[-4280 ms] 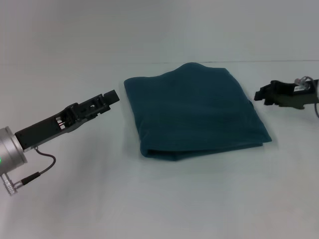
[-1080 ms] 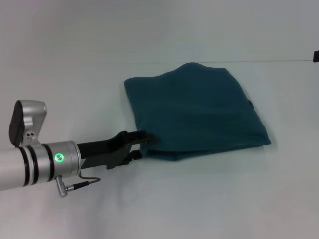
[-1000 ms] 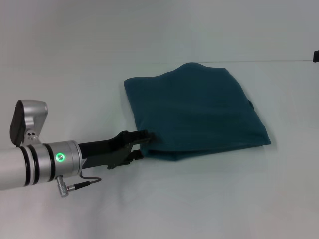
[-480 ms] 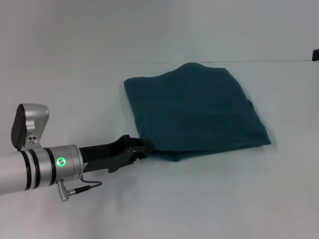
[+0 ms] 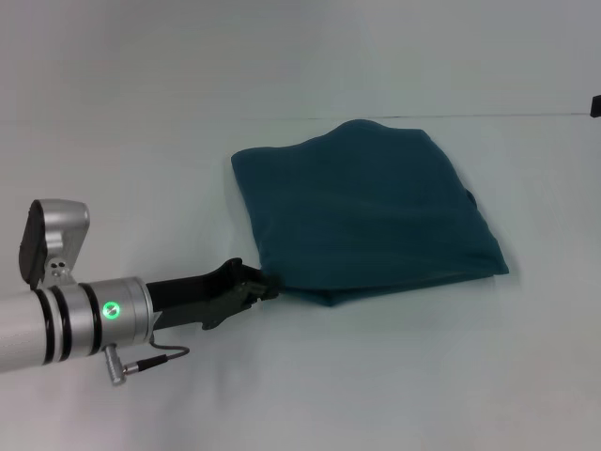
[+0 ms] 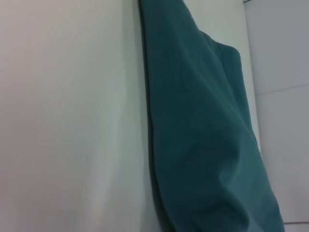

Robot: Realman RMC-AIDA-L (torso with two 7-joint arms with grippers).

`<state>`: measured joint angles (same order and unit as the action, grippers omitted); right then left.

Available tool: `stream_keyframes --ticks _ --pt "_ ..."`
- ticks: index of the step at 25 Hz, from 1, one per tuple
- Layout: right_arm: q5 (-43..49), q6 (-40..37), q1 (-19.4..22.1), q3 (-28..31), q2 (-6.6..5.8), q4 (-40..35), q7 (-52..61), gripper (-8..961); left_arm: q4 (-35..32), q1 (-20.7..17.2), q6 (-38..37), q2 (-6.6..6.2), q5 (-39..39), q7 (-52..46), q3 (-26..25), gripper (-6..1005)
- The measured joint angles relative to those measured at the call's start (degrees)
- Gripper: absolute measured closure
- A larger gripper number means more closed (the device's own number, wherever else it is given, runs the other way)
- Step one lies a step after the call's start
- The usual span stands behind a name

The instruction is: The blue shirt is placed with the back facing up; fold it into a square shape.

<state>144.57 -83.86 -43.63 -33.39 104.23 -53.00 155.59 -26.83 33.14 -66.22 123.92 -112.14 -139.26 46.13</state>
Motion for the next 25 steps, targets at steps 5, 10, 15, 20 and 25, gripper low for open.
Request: stream_keyframes --ticks 5,10,15,20,25 --pt "0.0 0.0 0.1 0.0 0.00 0.0 0.0 74 -0.2 -1.3 -1.9 0.00 0.0 0.7 -0.3 964" --pt "0.0 0.0 0.2 0.0 0.00 0.2 0.0 75 -0.7 -3.6 -3.9 -0.03 -0.2 1.2 -2.1 949" --pt "0.0 0.0 0.2 0.0 0.00 0.5 -0.1 75 -2.1 -5.7 -6.0 -0.09 -0.4 1.3 -3.6 923" --pt "0.0 0.0 0.0 0.0 0.00 0.6 -0.1 75 -2.3 -6.3 -8.7 -0.33 -0.5 3.1 -3.8 897" --pt "0.0 0.0 0.0 0.0 0.03 0.7 -0.1 76 -3.8 -8.0 -8.8 -0.70 -0.9 3.4 -4.6 871"
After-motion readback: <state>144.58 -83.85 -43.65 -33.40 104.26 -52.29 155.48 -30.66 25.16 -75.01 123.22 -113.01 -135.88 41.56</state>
